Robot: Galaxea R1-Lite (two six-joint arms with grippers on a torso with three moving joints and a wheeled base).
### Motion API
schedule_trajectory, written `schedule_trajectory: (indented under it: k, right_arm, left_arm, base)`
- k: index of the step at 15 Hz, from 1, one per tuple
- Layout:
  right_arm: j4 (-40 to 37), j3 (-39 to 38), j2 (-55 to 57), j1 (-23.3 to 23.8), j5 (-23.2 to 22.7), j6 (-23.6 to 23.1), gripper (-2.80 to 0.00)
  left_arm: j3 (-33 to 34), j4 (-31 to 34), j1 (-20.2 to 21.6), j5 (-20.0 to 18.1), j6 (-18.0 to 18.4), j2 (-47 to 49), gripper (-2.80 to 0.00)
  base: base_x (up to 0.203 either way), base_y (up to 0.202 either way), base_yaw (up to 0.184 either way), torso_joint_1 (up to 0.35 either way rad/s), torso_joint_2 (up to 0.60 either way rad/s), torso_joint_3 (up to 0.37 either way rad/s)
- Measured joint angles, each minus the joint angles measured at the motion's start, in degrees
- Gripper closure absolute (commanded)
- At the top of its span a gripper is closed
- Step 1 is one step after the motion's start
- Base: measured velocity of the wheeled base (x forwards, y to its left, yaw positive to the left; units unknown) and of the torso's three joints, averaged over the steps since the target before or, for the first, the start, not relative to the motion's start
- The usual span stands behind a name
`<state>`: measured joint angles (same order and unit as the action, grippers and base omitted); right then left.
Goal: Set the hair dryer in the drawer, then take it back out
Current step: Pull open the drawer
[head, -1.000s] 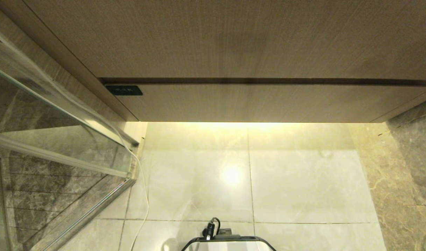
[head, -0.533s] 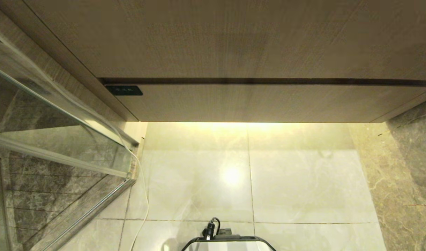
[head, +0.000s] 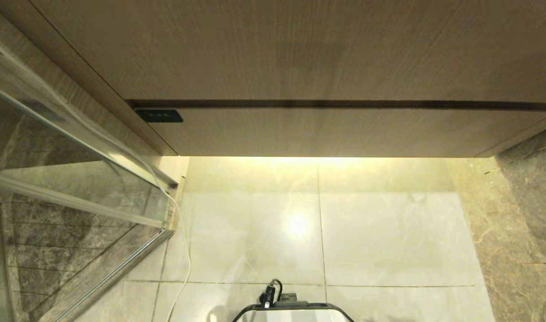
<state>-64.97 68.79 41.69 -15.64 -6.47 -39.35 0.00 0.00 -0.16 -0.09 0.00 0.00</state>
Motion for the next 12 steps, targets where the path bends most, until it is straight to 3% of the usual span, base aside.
schedule_trajectory:
  k: [7,12]
  right_arm:
    - [20.1,-7.7,6.9,-2.2,-0.9,-22.4,-2.8]
    - [37.5,-11.4,15.9,-5.5,-2.3,-26.5,-2.8]
  left_arm:
    - [0.0,0.0,0.0,0.0,0.0,0.0,0.0]
    - [0.0,0.0,-0.1,0.0,0.0,0.0,0.0]
  base:
    - [0.0,0.0,0.0,0.0,0.0,0.0]
    - [0.0,0.0,0.0,0.0,0.0,0.0]
